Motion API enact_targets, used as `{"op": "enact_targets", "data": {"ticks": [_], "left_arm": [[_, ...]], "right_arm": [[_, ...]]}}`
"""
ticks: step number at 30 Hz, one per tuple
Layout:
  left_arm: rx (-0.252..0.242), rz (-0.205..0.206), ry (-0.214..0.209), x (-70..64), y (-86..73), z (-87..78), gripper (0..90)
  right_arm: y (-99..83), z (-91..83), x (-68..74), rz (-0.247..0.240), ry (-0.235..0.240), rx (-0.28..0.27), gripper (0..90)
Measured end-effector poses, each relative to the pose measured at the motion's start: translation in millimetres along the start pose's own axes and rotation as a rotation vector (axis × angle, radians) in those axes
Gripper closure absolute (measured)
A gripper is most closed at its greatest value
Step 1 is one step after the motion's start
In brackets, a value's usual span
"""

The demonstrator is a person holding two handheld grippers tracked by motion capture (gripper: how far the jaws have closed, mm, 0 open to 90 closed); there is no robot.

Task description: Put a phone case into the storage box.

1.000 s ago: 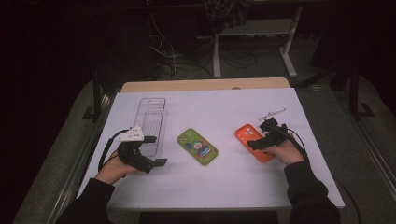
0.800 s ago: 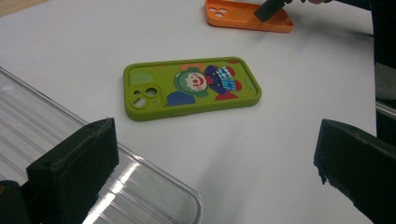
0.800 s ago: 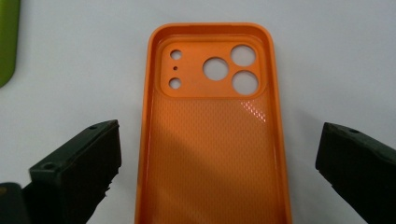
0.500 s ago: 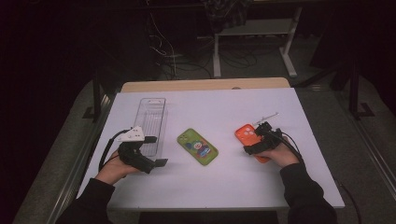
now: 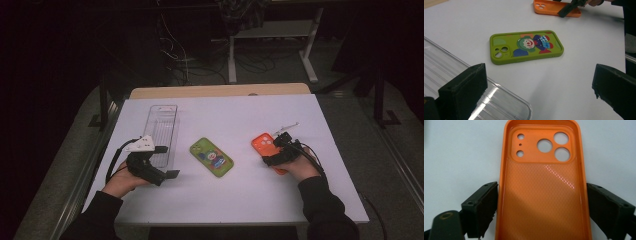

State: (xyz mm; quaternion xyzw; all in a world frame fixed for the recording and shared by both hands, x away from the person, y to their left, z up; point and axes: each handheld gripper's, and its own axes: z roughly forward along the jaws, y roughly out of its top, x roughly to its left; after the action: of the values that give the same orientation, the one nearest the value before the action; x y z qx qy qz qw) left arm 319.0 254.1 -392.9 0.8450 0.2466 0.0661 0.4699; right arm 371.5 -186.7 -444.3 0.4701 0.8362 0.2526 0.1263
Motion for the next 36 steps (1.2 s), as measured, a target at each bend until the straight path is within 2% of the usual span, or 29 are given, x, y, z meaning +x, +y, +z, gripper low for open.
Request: {"op": "enact_targets", "data": {"ticks": [8,17,24,27,36], "left_arm": [[0.002,0.002,0.003,0.3,0.8,-1.1,0.0],[-0.013,-0.001,0.002,1.3,9.5,-2.3,0.0],[-0.017,0.000,-0.003,1.3,22.6,1.1,0.0],[-0.017,0.013,-0.012,0.3,31.4,4.9,0.0],[-0.026,0.033,-0.041,1.0,53.3,18.3,0.0]], "right_arm": [[0.9,-0.2,-0.3,-0.002,0.003,0.001,15.0],[3.4,-4.6,-10.2,0.004,0.046,0.003,15.1],[13.3,-19.1,-18.6,0.012,0.083,-0.020,15.1],[19.9,-23.4,-21.0,0.015,0.093,-0.024,15.1],[38.2,-30.7,-23.0,-0.025,0.135,-0.030,15.0]]}}
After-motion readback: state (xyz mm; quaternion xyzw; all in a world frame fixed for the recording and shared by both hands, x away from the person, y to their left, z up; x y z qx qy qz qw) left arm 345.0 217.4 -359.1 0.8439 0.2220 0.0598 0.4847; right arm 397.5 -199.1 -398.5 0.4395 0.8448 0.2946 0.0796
